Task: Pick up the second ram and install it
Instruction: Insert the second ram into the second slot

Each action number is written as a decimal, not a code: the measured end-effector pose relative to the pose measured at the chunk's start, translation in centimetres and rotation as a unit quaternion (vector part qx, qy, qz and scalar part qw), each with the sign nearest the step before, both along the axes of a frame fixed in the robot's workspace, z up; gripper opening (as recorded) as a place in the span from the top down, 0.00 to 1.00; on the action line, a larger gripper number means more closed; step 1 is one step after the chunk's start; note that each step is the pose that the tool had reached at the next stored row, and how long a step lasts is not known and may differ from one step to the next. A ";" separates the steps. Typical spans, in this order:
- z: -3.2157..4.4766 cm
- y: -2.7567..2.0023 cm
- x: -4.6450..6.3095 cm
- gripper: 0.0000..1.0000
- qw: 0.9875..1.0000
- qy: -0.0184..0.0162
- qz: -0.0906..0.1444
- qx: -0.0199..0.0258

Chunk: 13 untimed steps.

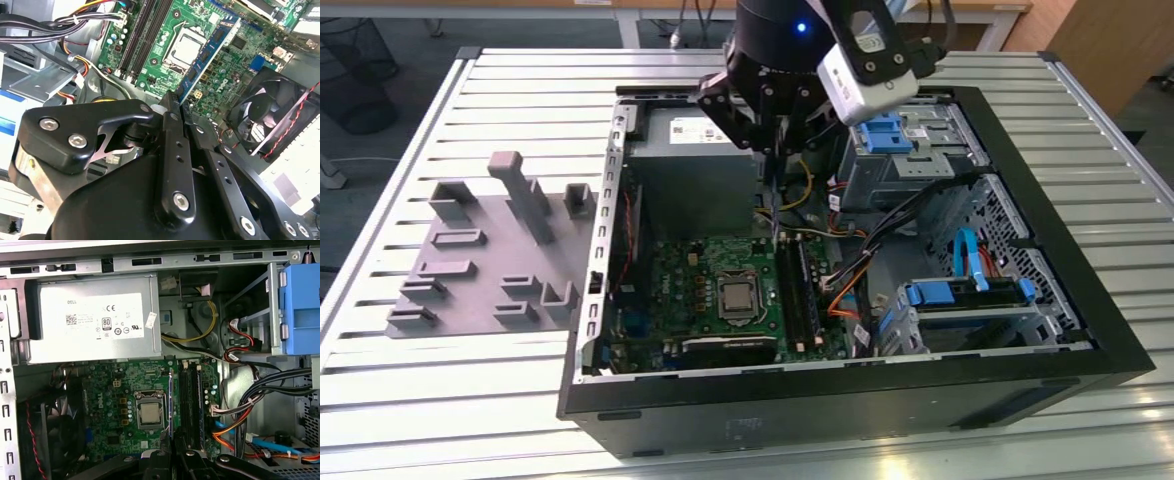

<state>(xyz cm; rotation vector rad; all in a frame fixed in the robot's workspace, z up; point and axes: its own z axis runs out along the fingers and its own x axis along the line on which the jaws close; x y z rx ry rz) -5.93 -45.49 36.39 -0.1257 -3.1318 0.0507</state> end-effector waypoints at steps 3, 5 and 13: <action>-0.29 0.00 0.0 0.86 1.000 0.000 0.001 0.000; -0.44 0.00 0.1 0.86 1.000 0.000 0.002 0.000; -0.95 0.00 0.2 0.86 1.000 0.000 0.002 0.000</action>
